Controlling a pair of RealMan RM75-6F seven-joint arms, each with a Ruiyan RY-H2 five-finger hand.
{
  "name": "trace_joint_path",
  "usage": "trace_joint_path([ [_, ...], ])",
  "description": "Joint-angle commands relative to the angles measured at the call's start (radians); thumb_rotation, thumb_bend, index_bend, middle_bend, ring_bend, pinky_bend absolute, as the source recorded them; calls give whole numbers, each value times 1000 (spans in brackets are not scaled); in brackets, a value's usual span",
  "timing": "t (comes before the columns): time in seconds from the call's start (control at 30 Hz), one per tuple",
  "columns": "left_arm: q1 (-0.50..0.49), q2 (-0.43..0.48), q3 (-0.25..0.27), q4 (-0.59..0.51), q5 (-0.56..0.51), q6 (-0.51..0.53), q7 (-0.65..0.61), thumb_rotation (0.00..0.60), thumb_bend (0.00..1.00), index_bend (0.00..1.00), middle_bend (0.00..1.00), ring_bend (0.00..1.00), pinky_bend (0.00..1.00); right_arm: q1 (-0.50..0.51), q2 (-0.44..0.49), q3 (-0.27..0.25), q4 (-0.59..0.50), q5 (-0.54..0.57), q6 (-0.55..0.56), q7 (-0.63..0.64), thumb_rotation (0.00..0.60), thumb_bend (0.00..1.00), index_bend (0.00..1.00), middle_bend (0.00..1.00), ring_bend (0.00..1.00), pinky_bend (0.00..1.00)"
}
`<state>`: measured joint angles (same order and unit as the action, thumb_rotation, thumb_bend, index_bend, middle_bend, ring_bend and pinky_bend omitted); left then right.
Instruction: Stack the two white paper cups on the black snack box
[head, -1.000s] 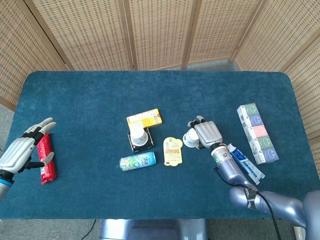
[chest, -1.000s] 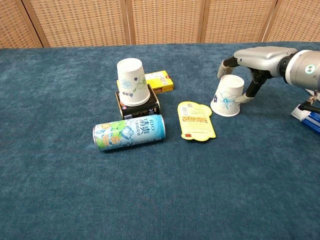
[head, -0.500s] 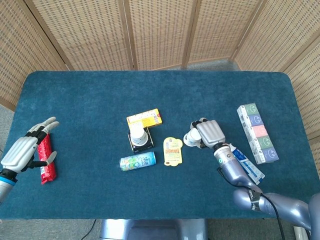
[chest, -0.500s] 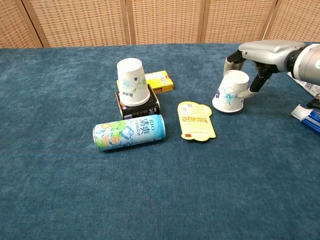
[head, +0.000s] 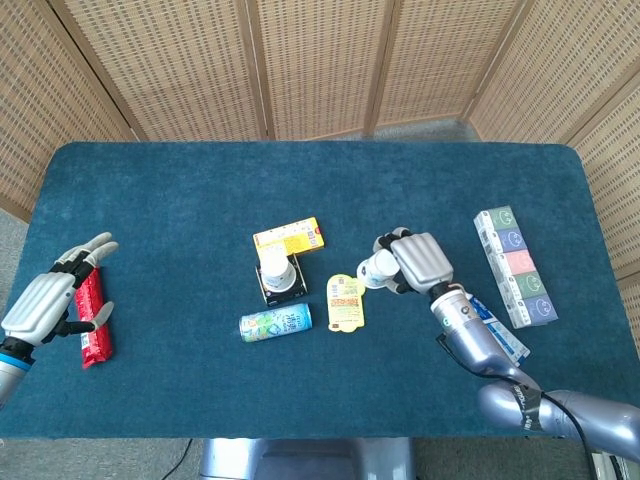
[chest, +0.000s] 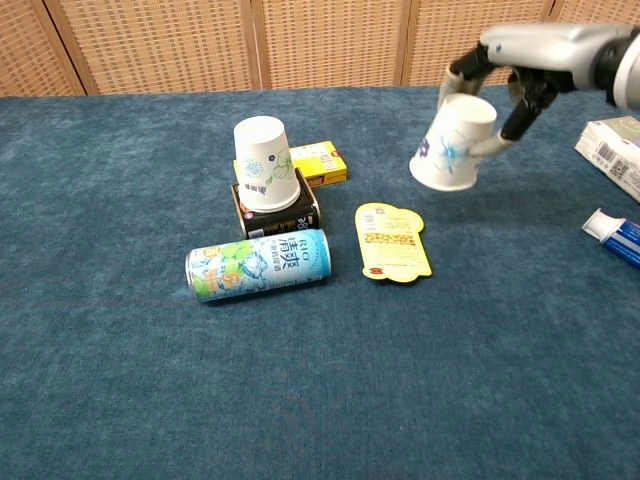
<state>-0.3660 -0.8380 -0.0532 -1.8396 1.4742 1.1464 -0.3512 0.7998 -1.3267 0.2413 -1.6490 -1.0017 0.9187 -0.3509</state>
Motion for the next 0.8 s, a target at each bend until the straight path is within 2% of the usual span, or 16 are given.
trace_joint_path([
  [0.03, -1, -2, 0, 0, 1, -2, 2, 600, 477, 0, 0, 0, 70, 15, 25, 20, -40, 9, -1, 1, 600, 287, 364, 405, 255, 641],
  [0.3, -7, -16, 1, 16, 3, -14, -4, 600, 477, 0, 0, 0, 70, 61, 41, 48, -87, 43, -12, -17, 600, 286, 360, 405, 255, 641],
  [0.8, -16, -37, -5, 47, -1, -24, -20, 600, 477, 0, 0, 0, 70, 175, 11, 74, -106, 161, -22, -94, 600, 286, 358, 404, 255, 641],
])
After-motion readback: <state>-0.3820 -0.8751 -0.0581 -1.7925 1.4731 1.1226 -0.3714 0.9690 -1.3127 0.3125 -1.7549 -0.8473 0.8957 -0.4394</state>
